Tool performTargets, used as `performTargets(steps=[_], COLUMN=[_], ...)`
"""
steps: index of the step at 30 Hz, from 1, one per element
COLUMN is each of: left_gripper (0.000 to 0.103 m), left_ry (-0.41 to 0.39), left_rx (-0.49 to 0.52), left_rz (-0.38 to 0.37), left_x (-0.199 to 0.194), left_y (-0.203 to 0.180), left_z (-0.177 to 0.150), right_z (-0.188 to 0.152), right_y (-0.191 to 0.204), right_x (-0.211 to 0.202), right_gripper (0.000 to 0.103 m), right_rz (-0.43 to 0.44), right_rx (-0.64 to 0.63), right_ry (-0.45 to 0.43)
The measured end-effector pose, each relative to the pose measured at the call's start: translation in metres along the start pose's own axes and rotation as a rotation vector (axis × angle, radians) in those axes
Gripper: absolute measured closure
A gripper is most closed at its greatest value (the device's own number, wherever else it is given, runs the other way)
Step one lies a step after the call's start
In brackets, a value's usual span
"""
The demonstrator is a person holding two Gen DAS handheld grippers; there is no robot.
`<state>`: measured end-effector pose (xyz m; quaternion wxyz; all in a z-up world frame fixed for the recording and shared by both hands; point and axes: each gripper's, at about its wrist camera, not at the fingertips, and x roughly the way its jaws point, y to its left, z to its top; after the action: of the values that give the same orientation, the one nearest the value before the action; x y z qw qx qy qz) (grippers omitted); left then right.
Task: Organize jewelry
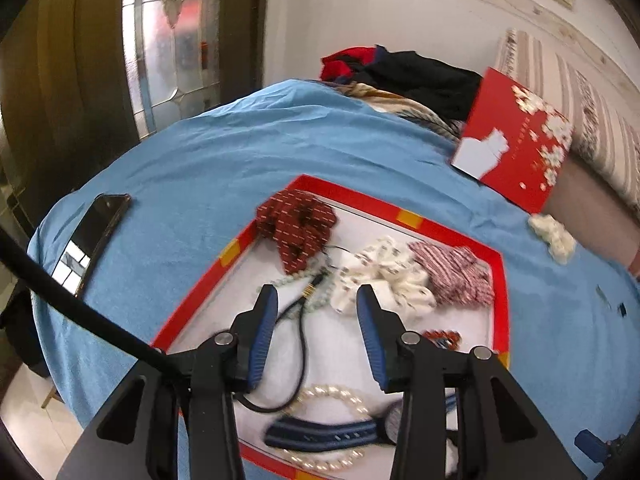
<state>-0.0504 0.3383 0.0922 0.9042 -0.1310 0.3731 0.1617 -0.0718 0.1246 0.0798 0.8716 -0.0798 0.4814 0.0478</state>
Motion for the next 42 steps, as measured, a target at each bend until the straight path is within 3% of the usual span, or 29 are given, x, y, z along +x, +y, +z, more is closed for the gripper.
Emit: performTargets(steps=[5, 15, 28, 42], left_gripper=[0.06, 0.059, 0.054, 0.05], left_ry=[0.011, -0.013, -0.043, -0.06], left_rx=[0.049, 0.15, 0.147, 0.136], left_rz=[-0.05, -0.081, -0.141, -0.205], left_x=[-0.006, -0.017, -0.027, -0.031], left_y=[-0.022, -0.048, -0.047, -0.05], left_z=[-0.011, -0.023, -0.021, -0.022], right_z=[-0.017, -0.022, -0.017, -0.019], right_y=[-0.013, -0.01, 0.007, -0.002], right_x=[-0.007, -0.004, 0.006, 0.007], right_gripper=[0.058, 0.053, 0.049, 0.046], right_rz=[-0.023, -0.038, -0.044, -0.062], right_rx=[0.041, 0.068, 0.046, 0.064], right_ry=[0.012, 0.025, 0.034, 0.03])
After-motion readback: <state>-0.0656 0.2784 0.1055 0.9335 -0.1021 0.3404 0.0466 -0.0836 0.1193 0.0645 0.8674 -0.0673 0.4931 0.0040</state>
